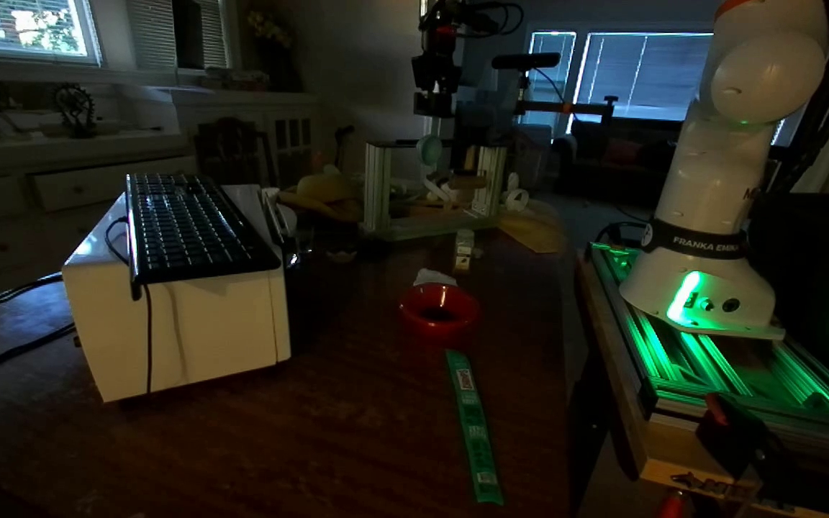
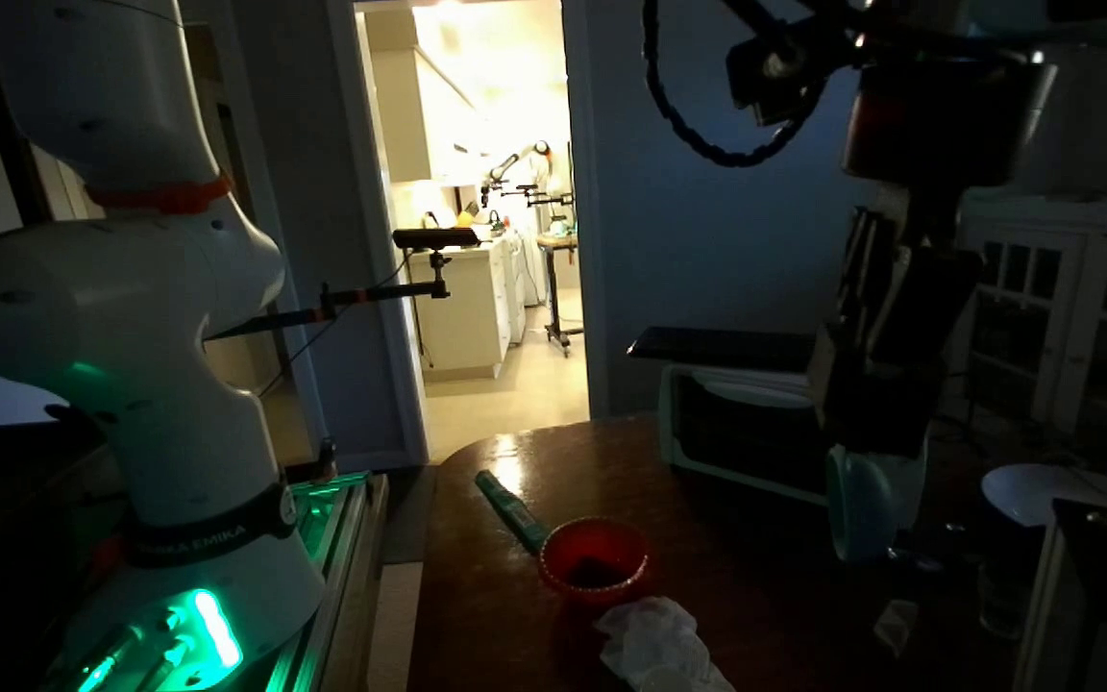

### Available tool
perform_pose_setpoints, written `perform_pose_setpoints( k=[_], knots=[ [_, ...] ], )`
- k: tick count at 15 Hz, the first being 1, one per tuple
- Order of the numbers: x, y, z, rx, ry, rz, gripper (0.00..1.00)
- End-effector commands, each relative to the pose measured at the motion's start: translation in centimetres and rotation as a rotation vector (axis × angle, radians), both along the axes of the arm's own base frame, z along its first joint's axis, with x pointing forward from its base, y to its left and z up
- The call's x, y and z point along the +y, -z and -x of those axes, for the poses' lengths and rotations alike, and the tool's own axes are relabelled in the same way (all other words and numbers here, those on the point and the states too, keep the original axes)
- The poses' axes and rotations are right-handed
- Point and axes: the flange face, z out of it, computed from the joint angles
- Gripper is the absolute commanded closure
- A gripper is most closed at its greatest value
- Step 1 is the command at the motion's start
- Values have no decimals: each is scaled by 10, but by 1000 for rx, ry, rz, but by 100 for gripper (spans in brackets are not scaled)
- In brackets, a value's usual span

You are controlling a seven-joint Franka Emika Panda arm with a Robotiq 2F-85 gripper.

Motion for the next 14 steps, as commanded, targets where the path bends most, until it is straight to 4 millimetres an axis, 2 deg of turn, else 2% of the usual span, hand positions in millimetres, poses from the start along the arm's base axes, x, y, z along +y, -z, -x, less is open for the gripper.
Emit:
perform_pose_setpoints(
  k=[1, 4, 5, 6, 7, 12, 13, 14],
  knots=[
    [46, -1, 29, -140, -135, 39, 78],
    [74, 3, 44, -203, -235, 23, 78],
    [79, 2, 47, -179, -241, -9, 78],
    [74, 1, 45, -164, -211, -26, 78],
    [72, 5, 35, -156, -213, 13, 53],
    [71, 3, 40, -160, -205, 4, 53],
    [84, 4, 42, -169, -237, 12, 78],
    [96, 5, 43, -173, -262, 11, 78]
  ],
)
